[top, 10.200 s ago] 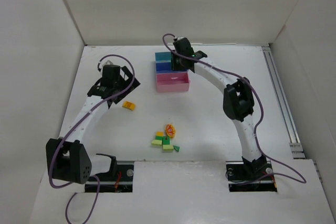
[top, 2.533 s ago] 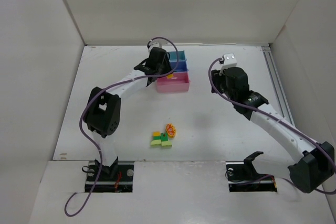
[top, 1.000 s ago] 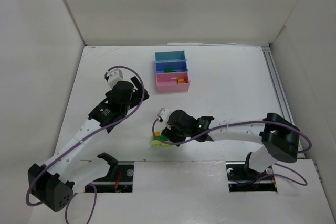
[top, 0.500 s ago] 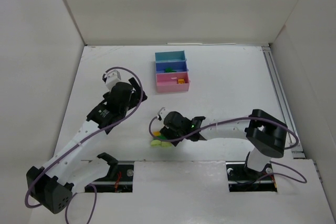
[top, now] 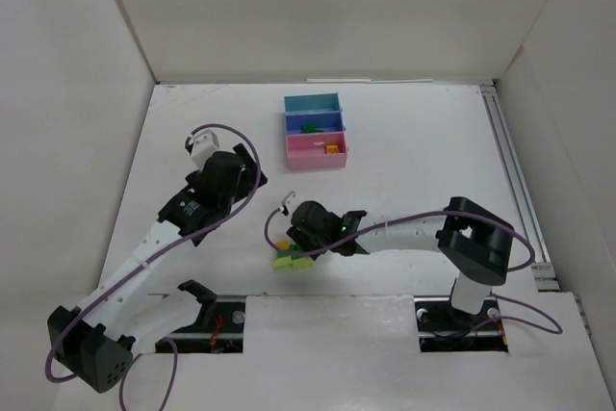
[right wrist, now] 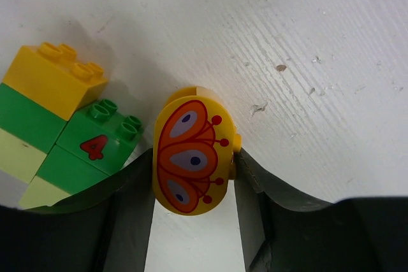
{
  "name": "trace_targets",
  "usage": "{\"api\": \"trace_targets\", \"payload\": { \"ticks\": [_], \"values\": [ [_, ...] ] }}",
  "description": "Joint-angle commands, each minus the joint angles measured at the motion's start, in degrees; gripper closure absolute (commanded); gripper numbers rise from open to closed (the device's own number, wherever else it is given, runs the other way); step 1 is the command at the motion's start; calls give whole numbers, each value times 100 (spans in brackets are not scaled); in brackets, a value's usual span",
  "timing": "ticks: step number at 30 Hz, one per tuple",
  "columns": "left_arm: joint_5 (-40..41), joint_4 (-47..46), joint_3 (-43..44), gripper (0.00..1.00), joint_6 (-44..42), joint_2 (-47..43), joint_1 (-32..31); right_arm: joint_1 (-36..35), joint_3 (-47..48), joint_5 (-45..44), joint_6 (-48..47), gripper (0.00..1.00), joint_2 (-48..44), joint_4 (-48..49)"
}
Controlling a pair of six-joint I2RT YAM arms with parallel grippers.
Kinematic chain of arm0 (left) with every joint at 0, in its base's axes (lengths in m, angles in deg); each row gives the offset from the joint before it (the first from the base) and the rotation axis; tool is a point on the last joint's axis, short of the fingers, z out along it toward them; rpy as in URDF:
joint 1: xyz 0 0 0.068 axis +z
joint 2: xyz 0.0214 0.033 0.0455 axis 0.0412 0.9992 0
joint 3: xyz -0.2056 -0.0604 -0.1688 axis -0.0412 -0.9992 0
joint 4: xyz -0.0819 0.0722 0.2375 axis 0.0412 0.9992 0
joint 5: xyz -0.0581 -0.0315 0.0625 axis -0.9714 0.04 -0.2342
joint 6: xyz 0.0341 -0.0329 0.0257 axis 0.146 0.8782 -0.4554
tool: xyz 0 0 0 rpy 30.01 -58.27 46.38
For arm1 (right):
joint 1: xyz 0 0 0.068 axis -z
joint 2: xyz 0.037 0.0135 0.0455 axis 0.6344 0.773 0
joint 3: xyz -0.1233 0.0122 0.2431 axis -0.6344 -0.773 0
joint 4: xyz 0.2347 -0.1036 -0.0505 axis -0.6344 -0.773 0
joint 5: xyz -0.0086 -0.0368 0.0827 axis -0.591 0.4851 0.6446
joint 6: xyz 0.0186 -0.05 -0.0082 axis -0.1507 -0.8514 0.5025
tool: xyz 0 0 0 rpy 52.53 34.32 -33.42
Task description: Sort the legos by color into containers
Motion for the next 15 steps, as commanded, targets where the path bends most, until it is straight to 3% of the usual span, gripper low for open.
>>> {"api": "trace_targets", "payload": {
  "ticks": [1, 6, 9, 13, 15],
  "values": [
    [167, 9, 229, 1, 80, -142, 18, -29, 155, -298, 166, 70, -244, 4],
    [10, -307, 229, 1, 10, 129, 70, 172, 400, -352, 0, 74, -551, -110],
    [-263, -369, 308, 1, -122, 471, 430, 725, 752, -88, -291, 79, -692, -181],
    [-316, -545, 537, 1, -315, 841, 597, 1464, 1173, 456, -1072, 82, -869, 30],
    [-377, -676, 694, 1, -368, 956, 650, 1789, 1603, 781, -1850, 79, -703, 30]
  ]
}}
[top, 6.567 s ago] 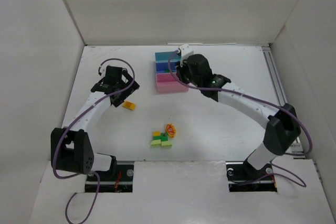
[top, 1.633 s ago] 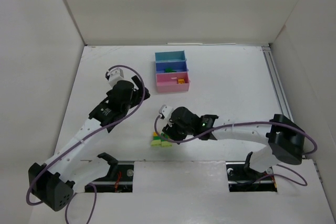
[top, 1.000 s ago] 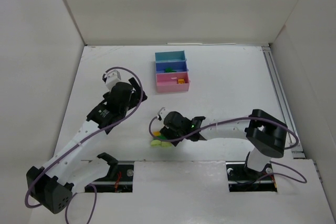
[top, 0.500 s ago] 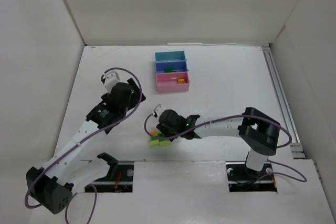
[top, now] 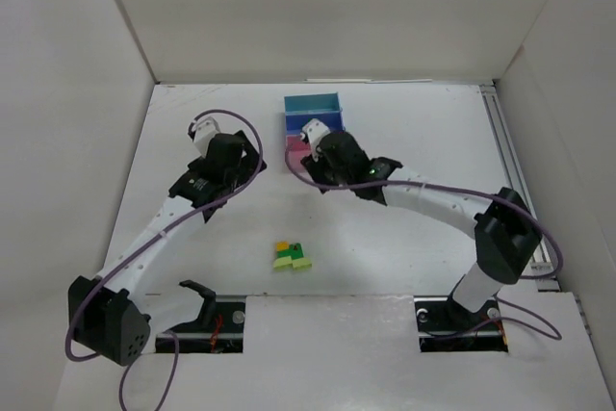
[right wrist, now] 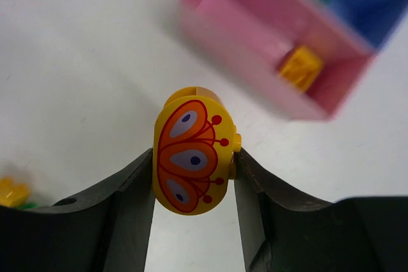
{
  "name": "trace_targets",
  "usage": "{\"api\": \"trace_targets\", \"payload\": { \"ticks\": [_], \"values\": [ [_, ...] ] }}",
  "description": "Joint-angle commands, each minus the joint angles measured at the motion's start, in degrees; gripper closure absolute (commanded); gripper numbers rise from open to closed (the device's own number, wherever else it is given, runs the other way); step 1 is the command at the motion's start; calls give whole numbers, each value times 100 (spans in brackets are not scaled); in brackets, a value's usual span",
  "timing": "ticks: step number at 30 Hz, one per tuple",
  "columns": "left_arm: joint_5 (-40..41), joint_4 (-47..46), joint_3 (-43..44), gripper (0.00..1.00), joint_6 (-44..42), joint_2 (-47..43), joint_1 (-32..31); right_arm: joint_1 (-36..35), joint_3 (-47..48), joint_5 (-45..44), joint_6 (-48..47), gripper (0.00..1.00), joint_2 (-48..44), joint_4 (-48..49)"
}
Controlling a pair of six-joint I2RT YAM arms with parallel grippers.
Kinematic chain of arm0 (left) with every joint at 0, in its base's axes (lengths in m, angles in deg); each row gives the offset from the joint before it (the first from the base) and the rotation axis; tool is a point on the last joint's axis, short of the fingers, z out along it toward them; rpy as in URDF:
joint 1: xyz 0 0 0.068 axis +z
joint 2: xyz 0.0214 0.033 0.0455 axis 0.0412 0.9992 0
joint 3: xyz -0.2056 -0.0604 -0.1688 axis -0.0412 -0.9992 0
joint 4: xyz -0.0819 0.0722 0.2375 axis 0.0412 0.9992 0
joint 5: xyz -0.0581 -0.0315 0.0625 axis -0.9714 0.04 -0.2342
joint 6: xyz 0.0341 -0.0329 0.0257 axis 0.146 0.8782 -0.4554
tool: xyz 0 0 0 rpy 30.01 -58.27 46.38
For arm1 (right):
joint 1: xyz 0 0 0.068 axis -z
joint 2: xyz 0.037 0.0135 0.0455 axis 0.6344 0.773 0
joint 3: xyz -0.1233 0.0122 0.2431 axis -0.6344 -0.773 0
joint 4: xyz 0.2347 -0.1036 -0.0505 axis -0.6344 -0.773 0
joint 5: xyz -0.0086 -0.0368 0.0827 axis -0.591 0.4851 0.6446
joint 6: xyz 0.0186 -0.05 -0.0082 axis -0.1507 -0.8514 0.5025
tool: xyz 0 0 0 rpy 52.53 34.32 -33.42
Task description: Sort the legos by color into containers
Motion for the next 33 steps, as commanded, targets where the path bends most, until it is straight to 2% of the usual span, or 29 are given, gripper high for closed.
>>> {"api": "trace_targets", "payload": {
  "ticks": [1, 7, 11, 21, 27, 29, 33],
  "values": [
    [-185, -345, 384, 1, -270, 176, 139, 384, 673, 500, -1247, 80, -16, 308],
    [-467, -406, 666, 1, -464, 598, 622, 762, 2123, 843, -2898, 79, 1124, -218],
    [-590, -406, 666, 1, -516, 652, 816, 877, 2678, 844, -3445, 76, 1671, -545],
    [-792, -468, 508, 1, -516, 809, 930, 1061, 2960, 501, -3569, 68, 2278, -202],
    [-862, -521, 455, 1, -516, 810, 930, 1062, 2960, 580, -3446, 47, 2349, -264],
    [-862, -521, 455, 1, -516, 810, 930, 1062, 2960, 580, -3271, 47, 2210, -264],
    [-1029, -521, 455, 1, -516, 705, 930, 1062, 2785, 782, -3139, 41, 1884, -203]
  ]
}}
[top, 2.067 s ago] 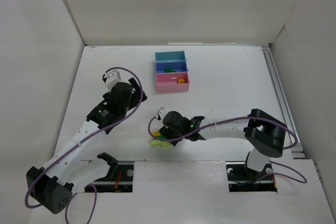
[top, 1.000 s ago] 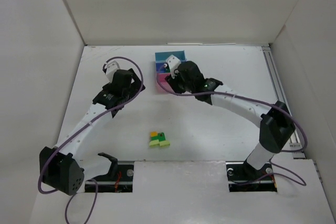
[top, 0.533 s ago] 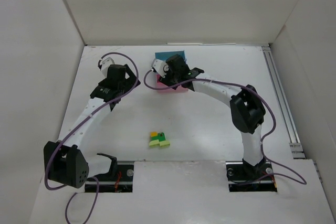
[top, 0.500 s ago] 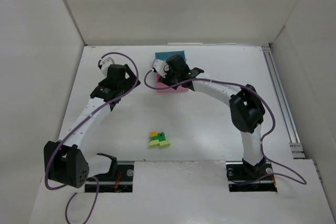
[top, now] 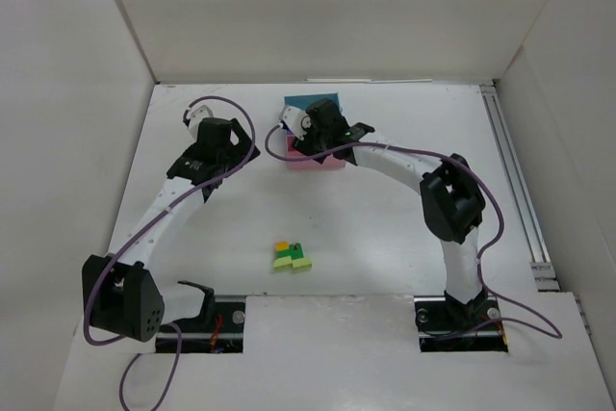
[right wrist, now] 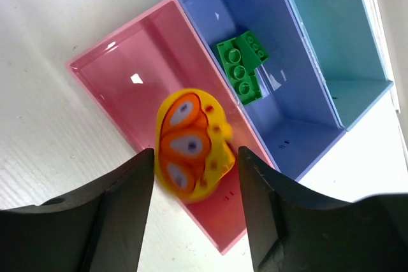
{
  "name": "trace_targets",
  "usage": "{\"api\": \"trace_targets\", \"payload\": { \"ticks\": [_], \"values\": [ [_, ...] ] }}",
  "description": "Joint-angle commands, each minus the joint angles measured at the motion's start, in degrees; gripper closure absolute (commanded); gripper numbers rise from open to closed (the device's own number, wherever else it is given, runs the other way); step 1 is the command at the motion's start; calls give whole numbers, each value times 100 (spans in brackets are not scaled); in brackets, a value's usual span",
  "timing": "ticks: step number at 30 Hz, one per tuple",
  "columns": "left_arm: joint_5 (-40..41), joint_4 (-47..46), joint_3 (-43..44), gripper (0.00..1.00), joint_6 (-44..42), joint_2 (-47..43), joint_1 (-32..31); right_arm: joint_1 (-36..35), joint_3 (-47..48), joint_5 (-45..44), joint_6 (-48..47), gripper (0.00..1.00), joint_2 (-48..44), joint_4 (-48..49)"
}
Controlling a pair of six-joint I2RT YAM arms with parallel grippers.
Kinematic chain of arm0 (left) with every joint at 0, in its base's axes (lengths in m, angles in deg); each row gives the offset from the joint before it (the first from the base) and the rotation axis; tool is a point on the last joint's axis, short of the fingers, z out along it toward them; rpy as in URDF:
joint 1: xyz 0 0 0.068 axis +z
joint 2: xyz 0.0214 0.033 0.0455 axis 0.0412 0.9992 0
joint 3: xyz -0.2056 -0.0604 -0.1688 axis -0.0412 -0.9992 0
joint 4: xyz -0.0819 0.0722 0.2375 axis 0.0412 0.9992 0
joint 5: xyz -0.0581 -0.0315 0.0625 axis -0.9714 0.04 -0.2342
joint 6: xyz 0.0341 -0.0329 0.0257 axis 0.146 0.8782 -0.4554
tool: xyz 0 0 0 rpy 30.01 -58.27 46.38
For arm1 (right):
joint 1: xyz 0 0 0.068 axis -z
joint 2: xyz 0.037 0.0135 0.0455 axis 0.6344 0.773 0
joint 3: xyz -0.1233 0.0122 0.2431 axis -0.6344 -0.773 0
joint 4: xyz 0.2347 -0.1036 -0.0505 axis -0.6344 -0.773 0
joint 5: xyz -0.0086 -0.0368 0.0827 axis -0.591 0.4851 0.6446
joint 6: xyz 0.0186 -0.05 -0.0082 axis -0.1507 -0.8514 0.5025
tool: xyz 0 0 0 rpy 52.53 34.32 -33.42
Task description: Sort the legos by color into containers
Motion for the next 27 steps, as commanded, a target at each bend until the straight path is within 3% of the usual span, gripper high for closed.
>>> {"api": "trace_targets", "payload": {
  "ticks": [1, 8, 11, 16, 18, 22, 27],
  "values": [
    [-131, -71, 7, 1, -73, -142, 36, 10, -13, 192, 264, 40, -527, 253],
    [-411, 158, -370, 1, -20, -475, 36, 10, -400, 297, 721, 40, -1019, 358],
    [-788, 413, -555, 1, 33, -528, -85, 10, -690, 96, 1300, 40, -1440, 507],
    [-738, 1009, -1135, 1, 524, -861, -544, -208, -1639, 43, 2495, 40, -2388, 227],
    [-737, 1011, -1337, 1, 665, -1169, -544, -524, -1946, 113, 2663, 35, -2627, -28],
    [-737, 932, -1549, 1, 789, -1644, -544, -1901, -2396, -185, 3225, 34, -2699, -651],
    [-500, 1133, -1427, 1, 789, -1890, -544, -2968, -2686, -537, 4567, 32, -2330, -1066]
  ]
}}
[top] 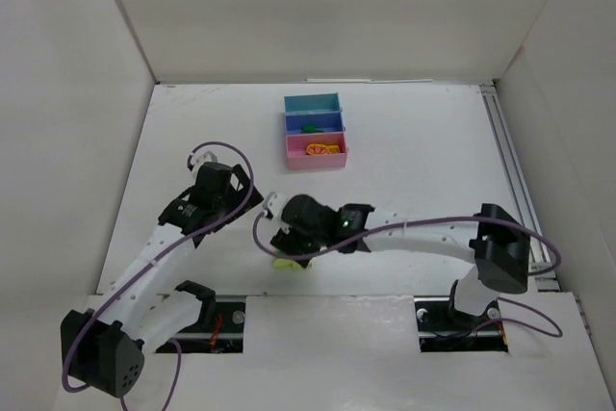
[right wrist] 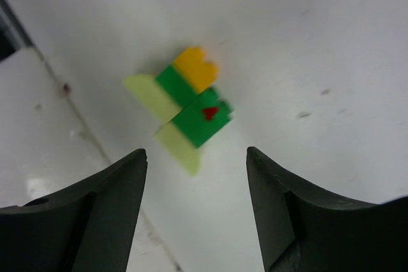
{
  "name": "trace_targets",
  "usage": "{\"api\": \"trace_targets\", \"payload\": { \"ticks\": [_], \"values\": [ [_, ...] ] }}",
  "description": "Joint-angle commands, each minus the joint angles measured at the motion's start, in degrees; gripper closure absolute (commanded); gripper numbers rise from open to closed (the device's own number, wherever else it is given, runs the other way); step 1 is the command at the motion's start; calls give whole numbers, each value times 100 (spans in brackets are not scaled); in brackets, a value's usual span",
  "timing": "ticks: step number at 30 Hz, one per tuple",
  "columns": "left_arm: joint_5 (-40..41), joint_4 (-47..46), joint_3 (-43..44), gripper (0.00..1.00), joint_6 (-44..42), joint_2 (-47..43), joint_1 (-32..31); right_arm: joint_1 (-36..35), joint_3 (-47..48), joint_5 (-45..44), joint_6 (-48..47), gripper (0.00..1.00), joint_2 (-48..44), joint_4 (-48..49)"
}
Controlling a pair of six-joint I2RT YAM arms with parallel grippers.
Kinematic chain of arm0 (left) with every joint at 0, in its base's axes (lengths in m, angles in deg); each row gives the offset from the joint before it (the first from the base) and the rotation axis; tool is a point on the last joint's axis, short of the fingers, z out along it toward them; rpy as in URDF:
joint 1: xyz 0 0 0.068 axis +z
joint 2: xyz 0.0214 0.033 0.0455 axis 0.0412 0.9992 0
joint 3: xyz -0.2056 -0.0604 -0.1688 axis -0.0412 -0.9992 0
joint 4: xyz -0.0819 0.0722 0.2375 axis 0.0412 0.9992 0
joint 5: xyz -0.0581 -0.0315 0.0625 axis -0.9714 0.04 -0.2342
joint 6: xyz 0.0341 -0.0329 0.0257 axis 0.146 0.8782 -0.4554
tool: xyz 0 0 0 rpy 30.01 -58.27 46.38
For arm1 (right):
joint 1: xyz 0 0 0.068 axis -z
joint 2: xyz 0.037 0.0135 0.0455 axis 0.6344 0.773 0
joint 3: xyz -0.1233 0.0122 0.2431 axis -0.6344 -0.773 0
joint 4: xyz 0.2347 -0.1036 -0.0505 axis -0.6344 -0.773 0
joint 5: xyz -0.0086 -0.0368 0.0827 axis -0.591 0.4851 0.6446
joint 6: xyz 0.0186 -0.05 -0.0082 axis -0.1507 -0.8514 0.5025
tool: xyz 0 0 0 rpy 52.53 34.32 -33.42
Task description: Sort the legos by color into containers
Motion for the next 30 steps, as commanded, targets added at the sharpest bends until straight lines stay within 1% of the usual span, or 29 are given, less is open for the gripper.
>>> {"api": "trace_targets", "payload": {
  "ticks": [1, 2, 3, 6, 10, 18, 19, 26, 29, 30],
  "values": [
    [256, 170, 154, 1, 46, -155, -2, -416, -210, -341, 1218, 31, 147, -476],
    [256, 231, 154, 1, 45, -225, -2, -478, -210, -341, 1402, 28, 147, -476],
    [256, 232, 154, 1, 45, -225, -2, -556, -288, -419, 1752, 28, 234, -476],
    [195, 171, 154, 1, -7, -330, -2, -610, -421, -420, 2150, 27, 366, -257],
    [195, 170, 154, 1, -60, -331, -2, -671, -421, -358, 2413, 27, 507, -27],
    [28, 65, 154, 1, -192, -384, -2, -724, -210, -534, 3029, 26, 973, 130],
    [-24, 65, 154, 1, -192, -384, -2, -724, -158, -665, 3108, 26, 973, 131],
    [-139, 12, 154, 1, -297, -331, -2, -724, -44, -1158, 3329, 26, 1149, -36],
    [-139, -41, 154, 1, -297, -331, -2, -724, 123, -1158, 3329, 26, 1272, -194],
    [-139, -41, 154, 1, -297, -331, -2, -724, 185, -1158, 3329, 27, 1272, -194]
  ]
}}
